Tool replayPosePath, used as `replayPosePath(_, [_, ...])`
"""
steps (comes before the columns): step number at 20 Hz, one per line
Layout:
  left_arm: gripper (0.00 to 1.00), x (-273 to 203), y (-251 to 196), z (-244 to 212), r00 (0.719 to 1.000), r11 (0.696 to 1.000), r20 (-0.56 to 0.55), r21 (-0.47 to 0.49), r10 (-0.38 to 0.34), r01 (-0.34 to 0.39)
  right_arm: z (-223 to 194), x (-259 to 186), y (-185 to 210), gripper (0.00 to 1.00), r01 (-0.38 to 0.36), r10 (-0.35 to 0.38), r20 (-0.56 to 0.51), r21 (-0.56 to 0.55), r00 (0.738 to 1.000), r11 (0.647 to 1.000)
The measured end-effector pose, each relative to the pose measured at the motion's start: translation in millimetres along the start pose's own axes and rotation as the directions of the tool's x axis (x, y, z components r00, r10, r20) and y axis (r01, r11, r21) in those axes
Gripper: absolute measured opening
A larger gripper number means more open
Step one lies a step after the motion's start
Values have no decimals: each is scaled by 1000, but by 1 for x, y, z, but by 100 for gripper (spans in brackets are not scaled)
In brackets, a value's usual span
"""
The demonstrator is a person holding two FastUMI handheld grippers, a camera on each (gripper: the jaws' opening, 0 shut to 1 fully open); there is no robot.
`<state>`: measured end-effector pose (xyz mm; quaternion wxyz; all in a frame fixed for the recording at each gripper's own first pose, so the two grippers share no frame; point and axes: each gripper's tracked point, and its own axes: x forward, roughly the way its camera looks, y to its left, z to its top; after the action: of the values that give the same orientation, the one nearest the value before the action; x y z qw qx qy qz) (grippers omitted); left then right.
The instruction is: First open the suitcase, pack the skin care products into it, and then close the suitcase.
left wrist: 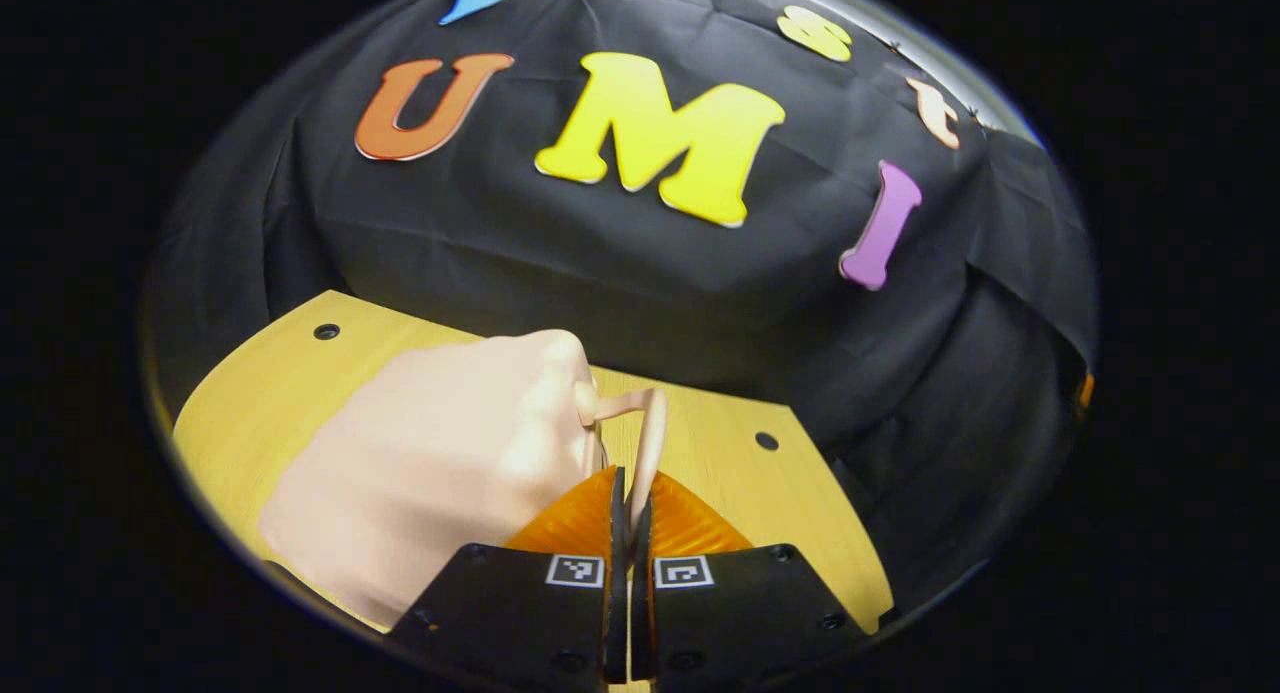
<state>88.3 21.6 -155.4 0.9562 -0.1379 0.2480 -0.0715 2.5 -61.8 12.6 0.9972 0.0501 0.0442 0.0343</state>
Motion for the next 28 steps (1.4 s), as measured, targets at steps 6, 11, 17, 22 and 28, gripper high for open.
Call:
replayPosePath(6, [8,37,-13,-55,990,993,-132,110,59,-44,-6,-1,-15,80,33,-33,-24,3,999,999])
replayPosePath(11, [29,41,-29,-83,979,994,-192,98,65,-47,3,-6,-12,80,53,-53,8,-16,999,998])
replayPosePath(17, [92,20,-41,-45,992,1000,-122,6,20,-19,4,-4,16,80,53,-53,6,-24,999,998])
replayPosePath(22, [95,-28,-16,12,995,995,-39,38,92,-90,8,3,57,79,42,-42,18,-33,999,999])
replayPosePath(28, [98,-95,14,92,969,962,151,160,196,-220,9,16,119,80,16,-14,39,-52,999,999])
